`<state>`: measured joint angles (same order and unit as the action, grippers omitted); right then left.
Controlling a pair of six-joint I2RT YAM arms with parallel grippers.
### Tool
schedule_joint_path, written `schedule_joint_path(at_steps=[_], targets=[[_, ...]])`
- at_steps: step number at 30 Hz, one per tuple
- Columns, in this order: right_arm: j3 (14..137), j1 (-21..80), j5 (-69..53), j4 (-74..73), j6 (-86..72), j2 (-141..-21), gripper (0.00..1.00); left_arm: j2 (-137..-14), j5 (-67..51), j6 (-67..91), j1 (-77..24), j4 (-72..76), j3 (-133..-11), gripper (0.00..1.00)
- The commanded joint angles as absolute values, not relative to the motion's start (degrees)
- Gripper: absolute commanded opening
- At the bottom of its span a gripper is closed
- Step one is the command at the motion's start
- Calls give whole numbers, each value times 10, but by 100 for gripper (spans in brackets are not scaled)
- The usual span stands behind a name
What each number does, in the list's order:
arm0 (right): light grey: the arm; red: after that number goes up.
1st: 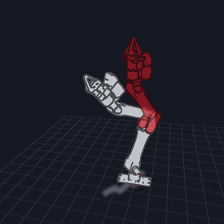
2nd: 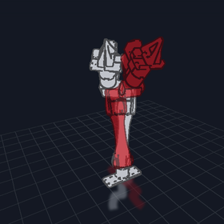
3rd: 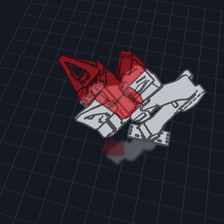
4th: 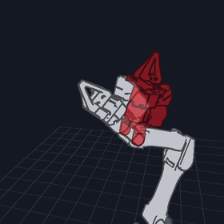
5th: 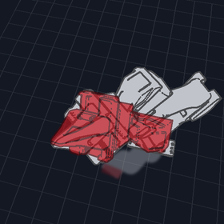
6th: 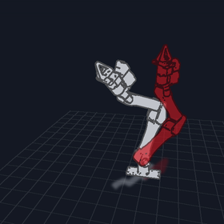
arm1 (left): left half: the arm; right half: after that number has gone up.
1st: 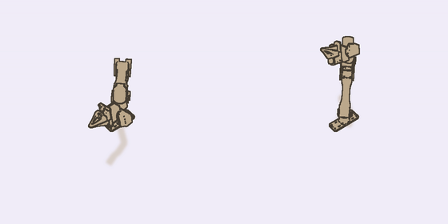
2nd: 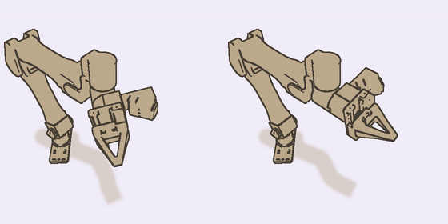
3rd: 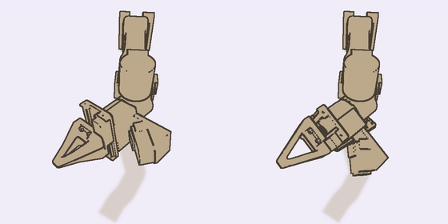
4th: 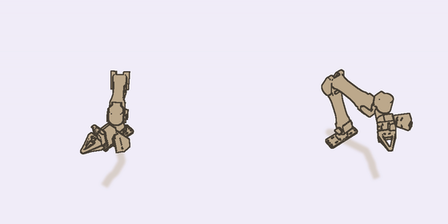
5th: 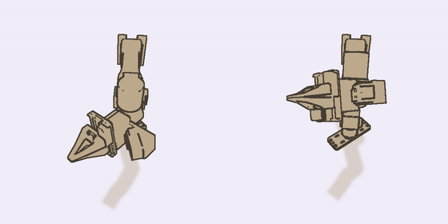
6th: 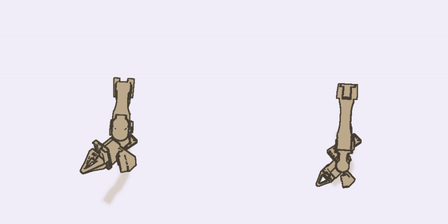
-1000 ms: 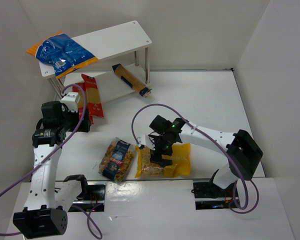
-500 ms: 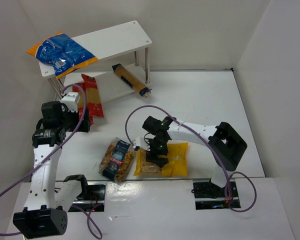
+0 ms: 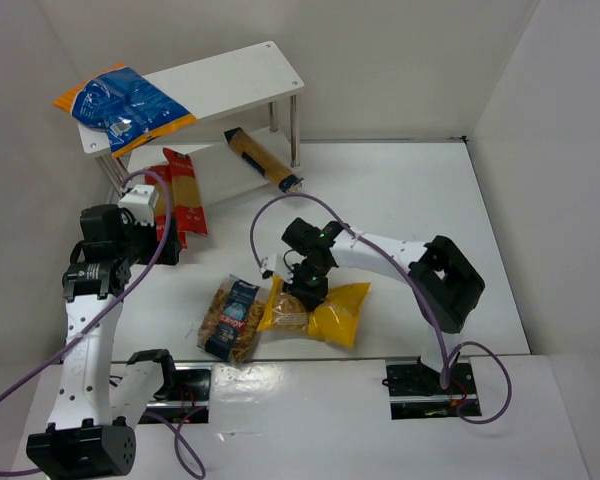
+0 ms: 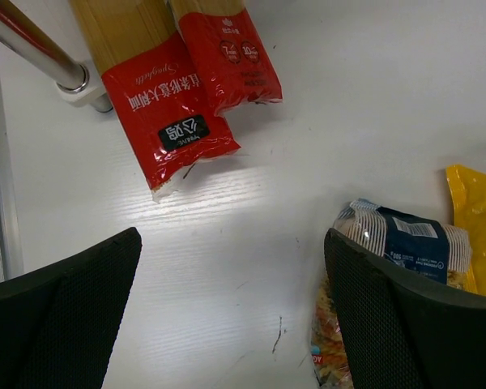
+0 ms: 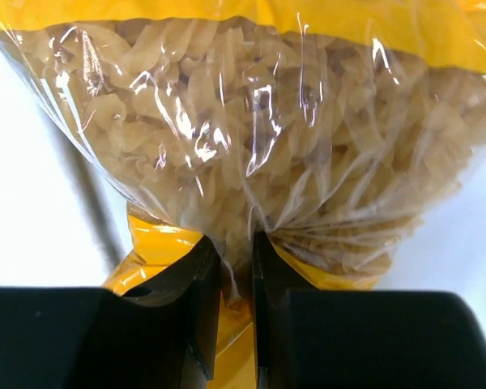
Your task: Place and organize the pasta boxes and bags onto the shelf
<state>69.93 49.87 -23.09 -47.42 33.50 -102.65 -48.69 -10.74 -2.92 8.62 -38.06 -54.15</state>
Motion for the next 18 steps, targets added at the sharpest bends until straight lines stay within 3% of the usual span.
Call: schedule_joint_path(at_steps=[1,11,18], targets=[[727,458,-116,-345,341,-1011,0,-476,-118,-36,91,-367,-551,99],[773,418,-112,-331,301,-872,0,-466,-118,-36,91,-367,-551,99],[733,412,-123,-290,280,-865,0,-466,-118,-36,91,-367,-551,99]])
